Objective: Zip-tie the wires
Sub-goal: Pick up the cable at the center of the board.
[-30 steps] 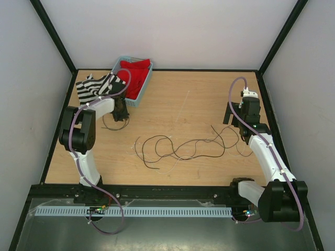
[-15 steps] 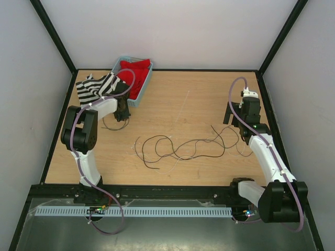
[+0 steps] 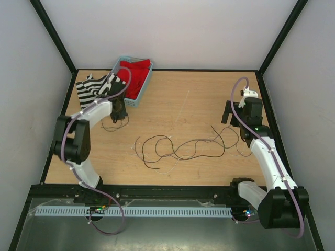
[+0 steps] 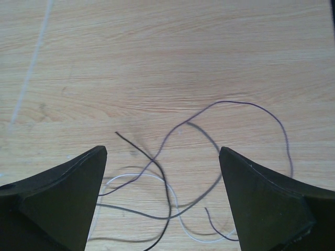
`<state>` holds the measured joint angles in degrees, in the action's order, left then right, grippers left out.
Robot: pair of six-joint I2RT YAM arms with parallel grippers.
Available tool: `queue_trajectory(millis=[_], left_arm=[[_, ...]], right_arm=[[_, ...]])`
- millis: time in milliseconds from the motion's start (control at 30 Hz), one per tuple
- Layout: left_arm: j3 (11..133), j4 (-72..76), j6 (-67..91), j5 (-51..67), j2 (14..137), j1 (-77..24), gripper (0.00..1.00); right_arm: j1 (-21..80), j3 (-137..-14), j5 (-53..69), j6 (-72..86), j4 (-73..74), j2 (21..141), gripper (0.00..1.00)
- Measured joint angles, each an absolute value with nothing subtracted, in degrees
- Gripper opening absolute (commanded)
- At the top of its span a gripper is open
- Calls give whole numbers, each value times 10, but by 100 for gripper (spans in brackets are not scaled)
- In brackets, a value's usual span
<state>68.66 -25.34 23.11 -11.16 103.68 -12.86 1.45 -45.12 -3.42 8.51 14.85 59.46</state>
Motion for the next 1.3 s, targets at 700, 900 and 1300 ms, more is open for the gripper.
queue_trajectory(millis=[700, 900, 1300], left_arm=[[712, -262, 230, -36, 650, -114, 0], [721, -262, 242, -18, 630, -114, 0], [720, -263, 257, 3, 628, -114, 0]], right_arm=[[187, -323, 198, 253, -185, 555, 99], [264, -361, 155, 293, -197, 660, 100], [394, -614, 57, 232, -163, 968, 100]])
